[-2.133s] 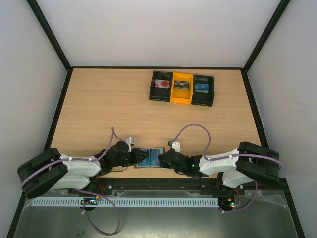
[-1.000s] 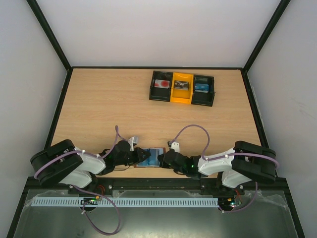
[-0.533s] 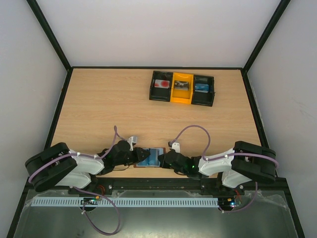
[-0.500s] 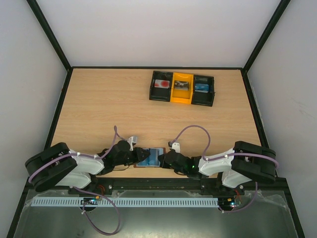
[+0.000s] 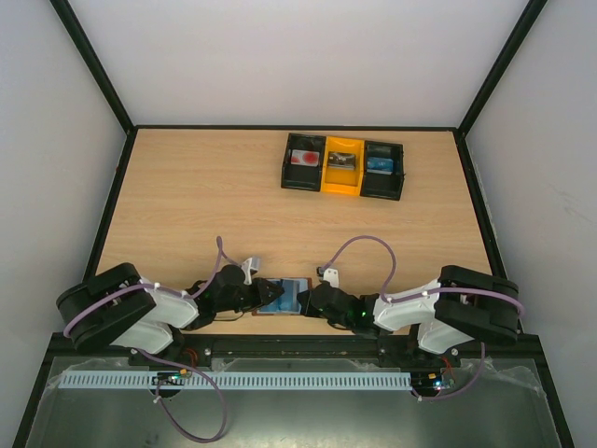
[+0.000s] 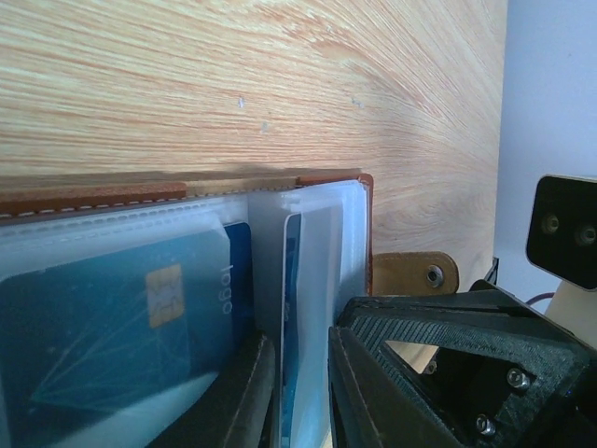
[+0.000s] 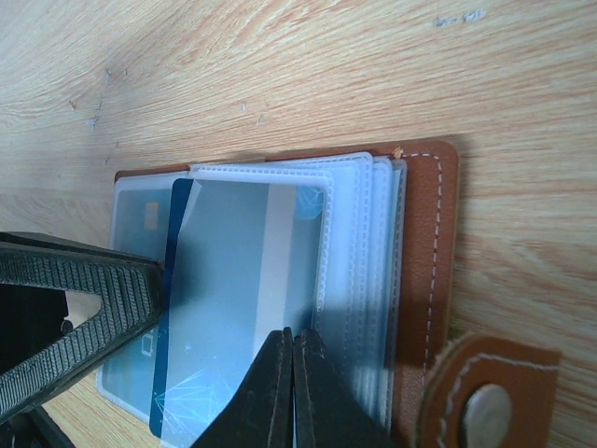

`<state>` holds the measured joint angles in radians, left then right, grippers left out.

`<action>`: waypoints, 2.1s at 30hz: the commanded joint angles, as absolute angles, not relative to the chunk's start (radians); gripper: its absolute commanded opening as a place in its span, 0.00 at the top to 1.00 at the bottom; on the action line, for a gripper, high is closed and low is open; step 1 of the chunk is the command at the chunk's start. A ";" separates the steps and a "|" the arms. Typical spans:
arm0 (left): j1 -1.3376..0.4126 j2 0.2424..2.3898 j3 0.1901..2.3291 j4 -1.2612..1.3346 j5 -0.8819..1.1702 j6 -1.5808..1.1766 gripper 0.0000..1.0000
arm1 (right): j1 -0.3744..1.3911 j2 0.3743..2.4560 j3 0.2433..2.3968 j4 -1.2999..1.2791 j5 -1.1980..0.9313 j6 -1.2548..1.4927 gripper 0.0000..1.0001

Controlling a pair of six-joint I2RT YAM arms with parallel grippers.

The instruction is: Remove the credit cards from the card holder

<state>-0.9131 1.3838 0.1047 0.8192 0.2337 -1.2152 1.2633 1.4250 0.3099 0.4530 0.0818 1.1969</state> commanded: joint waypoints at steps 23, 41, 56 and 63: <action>-0.877 1.340 0.039 0.872 0.247 -1.195 0.97 | 1.264 1.474 0.292 0.399 0.084 1.215 0.97; -0.820 1.248 0.011 0.850 0.302 -1.181 0.97 | 1.262 1.447 0.310 0.410 0.067 1.186 0.92; -0.816 1.334 -0.001 0.984 0.350 -1.255 0.97 | 1.197 1.381 0.217 0.675 -0.072 1.258 0.73; -0.811 1.257 0.044 0.786 0.301 -1.197 0.97 | 1.193 1.373 0.252 0.615 -0.076 1.216 0.76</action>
